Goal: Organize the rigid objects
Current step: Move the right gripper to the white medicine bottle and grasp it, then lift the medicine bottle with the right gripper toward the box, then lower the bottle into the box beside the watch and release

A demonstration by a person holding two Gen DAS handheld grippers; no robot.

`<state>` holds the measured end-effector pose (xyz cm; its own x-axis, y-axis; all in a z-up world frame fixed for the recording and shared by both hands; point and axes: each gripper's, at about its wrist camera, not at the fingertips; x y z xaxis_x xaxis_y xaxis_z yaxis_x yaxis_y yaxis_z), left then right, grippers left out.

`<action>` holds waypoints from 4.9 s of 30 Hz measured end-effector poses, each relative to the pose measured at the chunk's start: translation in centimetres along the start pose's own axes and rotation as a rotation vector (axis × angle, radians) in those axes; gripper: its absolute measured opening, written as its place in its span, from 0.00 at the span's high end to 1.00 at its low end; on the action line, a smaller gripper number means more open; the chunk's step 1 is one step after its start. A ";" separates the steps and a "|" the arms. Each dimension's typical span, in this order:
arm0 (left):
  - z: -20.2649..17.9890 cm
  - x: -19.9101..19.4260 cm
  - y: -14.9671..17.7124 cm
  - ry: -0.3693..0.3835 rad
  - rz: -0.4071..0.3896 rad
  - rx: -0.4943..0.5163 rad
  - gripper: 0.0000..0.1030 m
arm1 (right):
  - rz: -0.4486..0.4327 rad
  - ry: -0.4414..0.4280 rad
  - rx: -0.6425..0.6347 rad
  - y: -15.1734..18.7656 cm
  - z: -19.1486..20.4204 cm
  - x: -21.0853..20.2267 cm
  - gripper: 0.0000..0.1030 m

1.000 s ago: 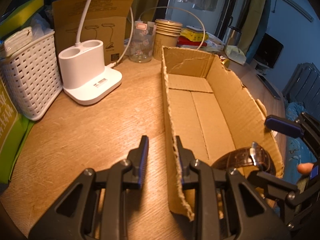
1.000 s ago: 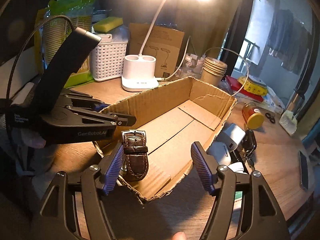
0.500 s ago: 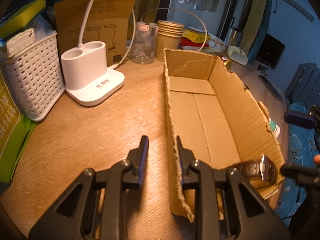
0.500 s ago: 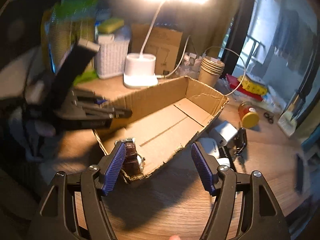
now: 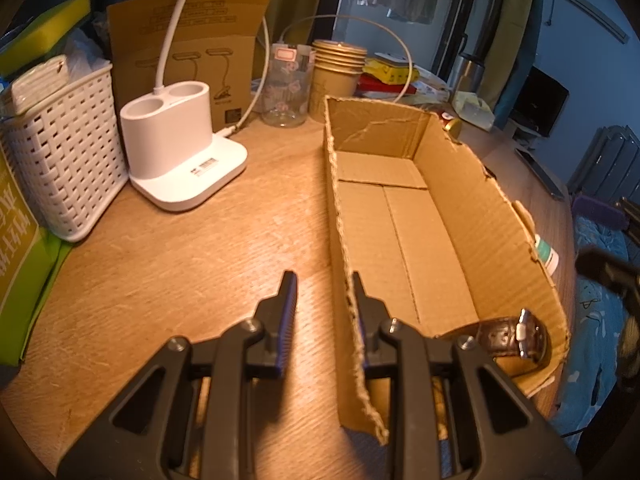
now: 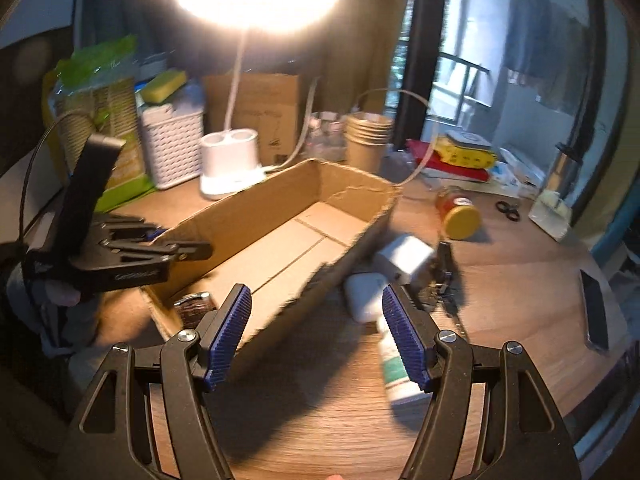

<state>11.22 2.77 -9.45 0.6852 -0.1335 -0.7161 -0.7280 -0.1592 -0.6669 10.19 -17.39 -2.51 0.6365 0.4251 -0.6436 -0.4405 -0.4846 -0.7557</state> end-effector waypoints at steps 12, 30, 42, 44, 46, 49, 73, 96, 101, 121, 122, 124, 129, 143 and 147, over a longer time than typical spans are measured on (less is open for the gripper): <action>0.0 0.1 0.0 0.005 0.003 0.001 0.75 | 0.023 0.095 0.083 1.9 -4.0 0.4 0.31; 0.0 0.2 0.1 0.010 0.003 -0.002 0.75 | 0.151 0.104 0.134 5.4 -5.8 4.9 0.31; 0.0 0.2 0.1 0.012 0.005 -0.001 0.75 | 0.180 0.121 0.118 5.9 -5.4 6.2 0.33; -0.1 0.2 0.2 0.012 0.005 0.000 0.75 | 0.185 0.129 0.114 6.0 -5.4 6.3 0.41; 0.0 0.2 0.2 0.013 0.006 -0.001 0.75 | 0.191 0.136 0.118 6.1 -5.6 6.4 0.48; -0.1 0.2 0.2 0.013 0.005 -0.001 0.75 | 0.193 0.141 0.117 6.2 -5.7 6.4 0.51; -0.1 0.2 0.2 0.013 0.006 -0.001 0.75 | 0.039 0.170 0.069 3.6 -4.4 1.8 0.56; -0.2 0.1 0.2 0.019 0.009 0.000 0.75 | -0.120 0.075 -0.007 -1.2 0.1 -1.2 0.56; -0.2 0.1 0.2 0.018 0.009 0.000 0.75 | -0.118 0.033 -0.031 -1.8 1.7 -0.1 0.56; -0.5 -0.1 0.2 0.024 0.010 0.007 0.75 | -0.022 -0.087 -0.019 -1.0 4.1 5.1 0.56; -0.5 -0.1 0.2 0.024 0.010 0.007 0.75 | -0.018 -0.088 -0.017 -1.0 4.1 5.3 0.56; -0.5 -0.1 0.2 0.024 0.010 0.007 0.75 | -0.004 -0.086 -0.021 -0.8 4.3 5.7 0.56; -0.5 -0.2 0.2 0.025 0.010 0.009 0.75 | -0.001 -0.085 -0.025 -0.8 4.3 5.7 0.56; -0.4 -0.2 0.2 0.027 0.010 0.009 0.75 | 0.001 -0.065 -0.027 -0.8 4.3 5.5 0.42; -0.4 -0.2 0.2 0.027 0.010 0.010 0.75 | 0.000 -0.069 -0.027 -0.8 4.2 5.3 0.42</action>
<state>10.92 2.42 -9.38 0.6779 -0.1617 -0.7171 -0.7351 -0.1482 -0.6615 11.24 -11.53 -5.87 0.5909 0.4765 -0.6510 -0.4229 -0.5043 -0.7529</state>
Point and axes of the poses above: each gripper's, at about its wrist camera, not at the fingertips, and x roughly the way its jaws point, z to its left, y to its underside, and after that the axes turned 2 degrees about -x, right-handed
